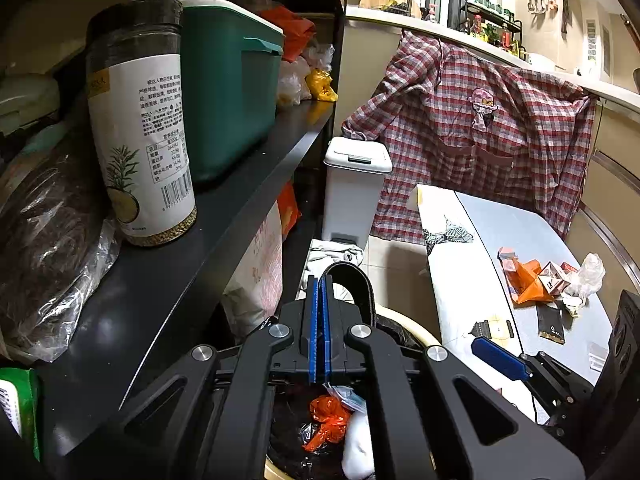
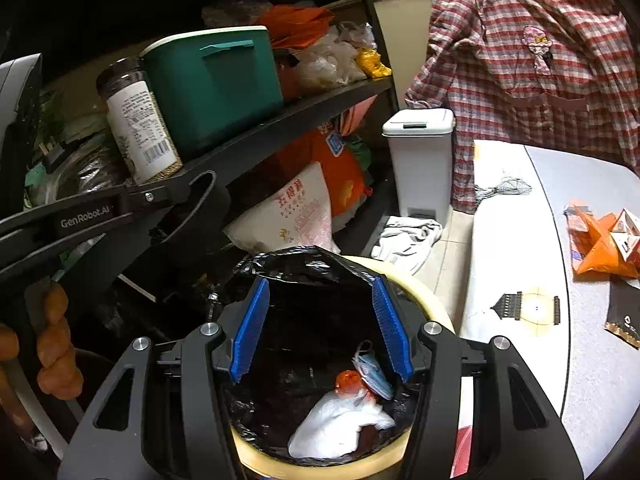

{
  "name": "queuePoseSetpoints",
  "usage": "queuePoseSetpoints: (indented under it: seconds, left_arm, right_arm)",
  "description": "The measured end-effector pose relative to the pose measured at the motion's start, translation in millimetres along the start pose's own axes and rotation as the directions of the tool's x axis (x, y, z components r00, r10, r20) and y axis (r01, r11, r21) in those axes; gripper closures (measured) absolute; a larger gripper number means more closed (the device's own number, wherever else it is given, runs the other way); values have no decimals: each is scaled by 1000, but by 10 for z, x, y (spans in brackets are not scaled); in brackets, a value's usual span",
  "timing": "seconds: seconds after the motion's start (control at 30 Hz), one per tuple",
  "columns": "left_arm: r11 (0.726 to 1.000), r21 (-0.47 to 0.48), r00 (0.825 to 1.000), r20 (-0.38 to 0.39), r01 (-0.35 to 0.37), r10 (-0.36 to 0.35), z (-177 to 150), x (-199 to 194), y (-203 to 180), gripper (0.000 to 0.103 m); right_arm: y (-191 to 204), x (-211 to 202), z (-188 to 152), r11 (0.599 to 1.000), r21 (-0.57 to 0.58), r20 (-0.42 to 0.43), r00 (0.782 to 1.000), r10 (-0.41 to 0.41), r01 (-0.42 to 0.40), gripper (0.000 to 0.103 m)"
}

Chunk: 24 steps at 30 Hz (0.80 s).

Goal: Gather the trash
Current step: 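Lower the left gripper into the bin and open it to release its item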

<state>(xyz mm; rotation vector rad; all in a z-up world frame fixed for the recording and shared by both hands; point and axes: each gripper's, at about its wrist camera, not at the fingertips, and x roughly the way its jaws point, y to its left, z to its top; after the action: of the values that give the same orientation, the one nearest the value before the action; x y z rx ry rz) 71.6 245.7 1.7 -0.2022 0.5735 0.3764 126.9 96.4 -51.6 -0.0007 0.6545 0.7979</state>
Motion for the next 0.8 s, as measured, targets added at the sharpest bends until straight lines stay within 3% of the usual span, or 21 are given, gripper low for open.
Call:
queuePoseSetpoints:
  seconds: [0.4,0.57,0.8]
  left_arm:
    - [995,-78,993,-106,-58,49,-287,212,-283,101]
    - [993,-78,983,-171,-85,71,-547,371,-488,101]
    - [994,-39,979,-184,-100,92,-621,418,-530,101]
  right_arm:
    - [-391,-200,-58,980,54,20,981,-194,193,49]
    - [-472,-310,-94,973,37,33,973,-228,227,48]
    - [-671,-463,-158,963,71,30,965,-261,259,48]
